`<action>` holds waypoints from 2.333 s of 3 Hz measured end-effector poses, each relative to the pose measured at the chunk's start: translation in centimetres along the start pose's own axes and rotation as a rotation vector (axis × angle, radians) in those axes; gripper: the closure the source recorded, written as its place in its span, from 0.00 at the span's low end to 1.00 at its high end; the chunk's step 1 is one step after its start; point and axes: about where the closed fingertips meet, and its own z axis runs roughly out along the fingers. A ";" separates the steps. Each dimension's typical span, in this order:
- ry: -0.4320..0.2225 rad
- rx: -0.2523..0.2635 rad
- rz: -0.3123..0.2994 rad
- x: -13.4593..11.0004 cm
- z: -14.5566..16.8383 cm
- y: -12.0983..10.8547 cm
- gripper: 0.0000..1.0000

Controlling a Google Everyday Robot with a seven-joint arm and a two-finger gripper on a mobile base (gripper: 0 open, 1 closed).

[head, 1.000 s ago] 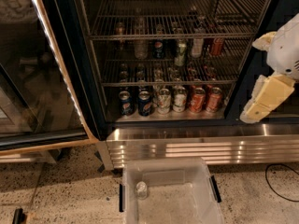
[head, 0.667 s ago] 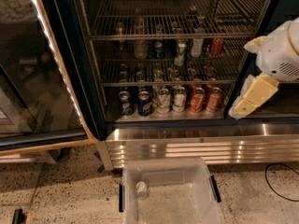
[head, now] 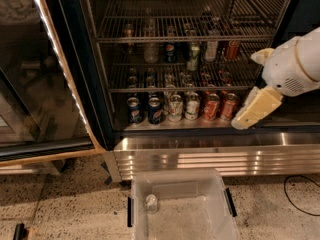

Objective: Pick coke can from middle shelf of fridge

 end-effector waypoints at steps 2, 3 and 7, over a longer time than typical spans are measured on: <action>-0.304 0.079 0.149 -1.5 7.1 -2.4 0.00; -0.377 0.161 0.241 -1.3 9.4 -5.8 0.00; -0.419 0.274 0.348 1.3 14.9 -10.7 0.00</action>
Offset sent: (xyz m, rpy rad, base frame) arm 0.1015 0.0296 -0.0494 0.4999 -0.2958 -0.1748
